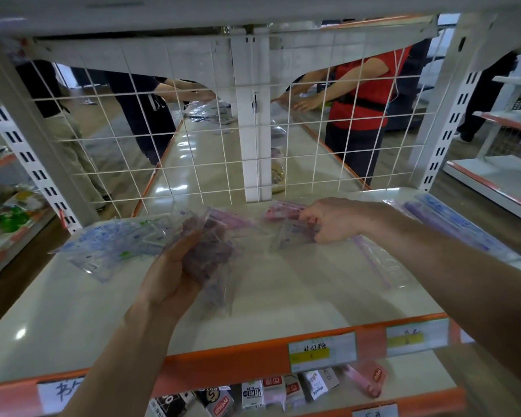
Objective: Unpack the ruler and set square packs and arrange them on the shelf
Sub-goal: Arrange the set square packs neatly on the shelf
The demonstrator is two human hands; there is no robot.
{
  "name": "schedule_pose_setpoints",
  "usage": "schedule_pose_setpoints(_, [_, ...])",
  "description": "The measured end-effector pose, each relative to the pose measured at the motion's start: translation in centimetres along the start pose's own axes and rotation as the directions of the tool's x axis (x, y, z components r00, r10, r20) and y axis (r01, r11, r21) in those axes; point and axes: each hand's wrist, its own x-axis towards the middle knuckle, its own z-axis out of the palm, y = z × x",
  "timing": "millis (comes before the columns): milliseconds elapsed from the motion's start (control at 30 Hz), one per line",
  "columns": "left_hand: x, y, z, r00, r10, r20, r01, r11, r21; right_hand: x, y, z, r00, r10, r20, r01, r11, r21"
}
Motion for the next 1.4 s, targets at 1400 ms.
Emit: schedule_pose_setpoints(1400, [-0.1,-0.6,0.4,0.997,-0.011,-0.075,0.016,0.998,0.069,-1.5,-0.5,-2.4,0.986,0.011,-0.166,-0.002,0.998,0.055])
